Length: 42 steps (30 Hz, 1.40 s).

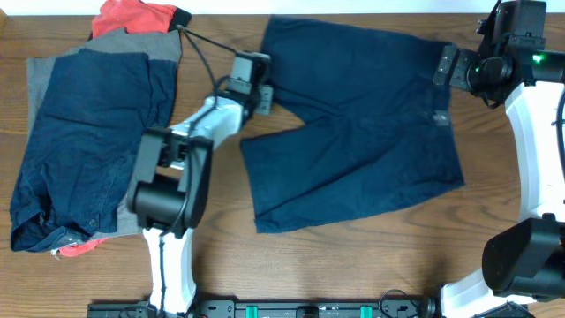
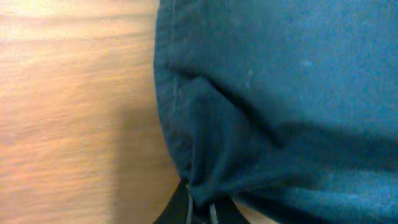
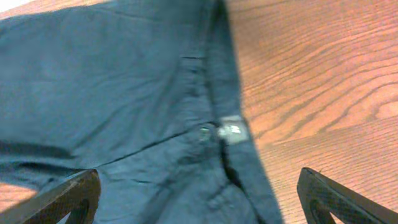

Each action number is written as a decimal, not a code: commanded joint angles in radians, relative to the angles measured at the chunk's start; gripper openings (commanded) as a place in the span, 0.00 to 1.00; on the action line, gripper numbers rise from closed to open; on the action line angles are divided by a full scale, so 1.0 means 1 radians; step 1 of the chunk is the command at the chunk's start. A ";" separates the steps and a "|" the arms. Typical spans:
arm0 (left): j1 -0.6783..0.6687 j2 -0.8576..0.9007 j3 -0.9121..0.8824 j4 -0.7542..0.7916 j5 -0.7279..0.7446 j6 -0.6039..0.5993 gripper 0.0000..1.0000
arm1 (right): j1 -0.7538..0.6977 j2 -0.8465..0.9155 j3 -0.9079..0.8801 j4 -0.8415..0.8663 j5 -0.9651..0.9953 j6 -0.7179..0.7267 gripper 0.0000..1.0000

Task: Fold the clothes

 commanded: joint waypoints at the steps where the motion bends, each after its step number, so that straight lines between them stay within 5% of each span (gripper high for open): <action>1: 0.035 -0.061 0.002 -0.073 -0.041 -0.019 0.06 | 0.017 0.014 -0.017 0.011 -0.007 0.005 0.99; 4: 0.050 -0.074 0.002 -0.135 -0.041 -0.019 0.12 | 0.026 0.016 -0.021 0.012 -0.007 0.005 0.99; 5: 0.051 -0.076 0.002 -0.143 -0.041 -0.019 0.34 | 0.027 0.016 -0.021 0.012 -0.006 0.005 0.99; 9: 0.053 -0.104 0.002 -0.150 -0.041 -0.019 0.79 | 0.028 0.016 -0.021 0.015 -0.007 0.005 0.99; 14: 0.053 -0.218 0.002 -0.207 -0.040 -0.019 1.00 | 0.027 0.001 -0.011 -0.015 -0.054 0.004 0.99; 21: 0.053 -0.549 0.004 -0.518 0.017 -0.156 0.98 | 0.025 -0.145 0.024 -0.148 -0.238 -0.069 0.99; 27: 0.052 -0.786 0.003 -0.657 0.393 -0.166 0.98 | 0.020 -0.303 0.024 -0.267 -0.260 -0.104 0.99; 31: 0.052 -0.849 0.003 -0.759 0.415 -0.176 0.84 | 0.018 -0.346 0.024 -0.399 -0.189 0.064 0.99; 36: 0.052 -0.819 -0.027 -0.985 0.276 -0.428 0.86 | 0.018 -0.343 -0.002 -0.624 0.092 0.369 0.99; 42: 0.014 -0.758 -0.174 -1.059 0.238 -0.594 0.87 | 0.018 -0.343 -0.114 -0.636 0.162 0.509 0.99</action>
